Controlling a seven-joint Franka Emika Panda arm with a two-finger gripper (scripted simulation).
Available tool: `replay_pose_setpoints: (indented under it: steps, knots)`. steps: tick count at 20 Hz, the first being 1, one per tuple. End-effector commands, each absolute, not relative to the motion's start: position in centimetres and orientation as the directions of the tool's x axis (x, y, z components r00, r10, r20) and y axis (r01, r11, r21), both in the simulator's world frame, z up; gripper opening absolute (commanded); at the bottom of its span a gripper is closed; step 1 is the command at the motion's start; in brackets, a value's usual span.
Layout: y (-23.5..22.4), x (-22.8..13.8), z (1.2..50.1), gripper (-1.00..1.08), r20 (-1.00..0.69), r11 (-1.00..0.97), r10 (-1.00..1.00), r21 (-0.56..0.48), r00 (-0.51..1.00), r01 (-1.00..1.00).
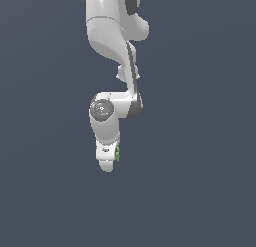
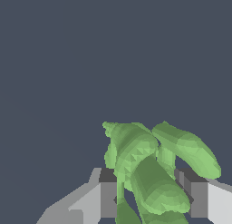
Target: Pick up the object and move it to a goal position.
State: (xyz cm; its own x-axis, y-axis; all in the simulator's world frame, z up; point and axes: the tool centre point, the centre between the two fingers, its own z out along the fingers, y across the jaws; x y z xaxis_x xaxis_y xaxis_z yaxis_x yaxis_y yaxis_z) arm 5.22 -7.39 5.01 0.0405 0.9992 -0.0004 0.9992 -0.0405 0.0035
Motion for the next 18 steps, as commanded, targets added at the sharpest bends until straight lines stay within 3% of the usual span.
replay_pose_setpoints:
  steps: [1, 10, 18]
  knots:
    - [-7.4, 5.1, 4.8, -1.0, 0.0, -0.041, 0.999, 0.0, 0.041, 0.999]
    - [-7.4, 5.1, 5.7, -1.0, 0.0, -0.041, 0.999, 0.002, 0.041, 0.999]
    - [-7.5, 4.9, 10.2, -1.0, -0.001, -0.04, 0.999, 0.002, 0.04, 0.999]
